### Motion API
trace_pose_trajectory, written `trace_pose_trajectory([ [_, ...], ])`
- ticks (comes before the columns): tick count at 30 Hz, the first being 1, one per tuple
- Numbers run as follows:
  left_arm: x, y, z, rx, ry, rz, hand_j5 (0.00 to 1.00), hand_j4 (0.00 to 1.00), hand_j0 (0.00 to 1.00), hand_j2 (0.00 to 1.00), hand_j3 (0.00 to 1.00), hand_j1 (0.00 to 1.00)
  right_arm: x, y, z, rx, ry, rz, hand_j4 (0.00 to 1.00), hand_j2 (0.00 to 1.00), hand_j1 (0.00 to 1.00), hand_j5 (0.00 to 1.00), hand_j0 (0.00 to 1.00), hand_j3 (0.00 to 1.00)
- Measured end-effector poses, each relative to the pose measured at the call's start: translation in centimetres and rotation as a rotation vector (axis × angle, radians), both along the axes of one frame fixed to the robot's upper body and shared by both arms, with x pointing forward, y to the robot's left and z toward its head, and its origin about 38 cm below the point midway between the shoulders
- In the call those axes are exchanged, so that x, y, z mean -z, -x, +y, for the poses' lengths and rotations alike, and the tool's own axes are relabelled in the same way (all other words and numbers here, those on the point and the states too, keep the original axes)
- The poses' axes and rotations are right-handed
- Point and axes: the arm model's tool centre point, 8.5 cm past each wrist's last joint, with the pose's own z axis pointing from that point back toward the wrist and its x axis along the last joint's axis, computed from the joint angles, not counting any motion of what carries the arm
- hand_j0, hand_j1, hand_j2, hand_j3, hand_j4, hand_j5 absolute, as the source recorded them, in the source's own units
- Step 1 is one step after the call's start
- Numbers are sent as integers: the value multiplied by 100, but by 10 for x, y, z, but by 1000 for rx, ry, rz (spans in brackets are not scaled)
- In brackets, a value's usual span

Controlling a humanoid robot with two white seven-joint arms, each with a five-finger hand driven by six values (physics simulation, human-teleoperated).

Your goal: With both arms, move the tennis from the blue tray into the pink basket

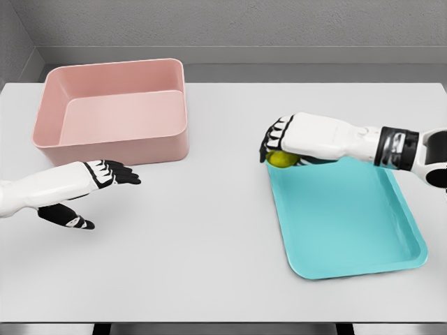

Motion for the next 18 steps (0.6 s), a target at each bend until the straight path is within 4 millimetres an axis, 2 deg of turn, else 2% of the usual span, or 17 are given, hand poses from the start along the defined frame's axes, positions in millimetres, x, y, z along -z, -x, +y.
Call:
trace_pose_trajectory([
  [5,0,0,0,0,1,0,100,100,100,100,100,100,-5,-2,13,-28,-12,-12,59,59,59,59,59,59],
  [18,1,0,-2,4,7,3,100,100,100,100,100,100,-2,-1,42,-86,-40,-7,59,59,59,59,59,59],
])
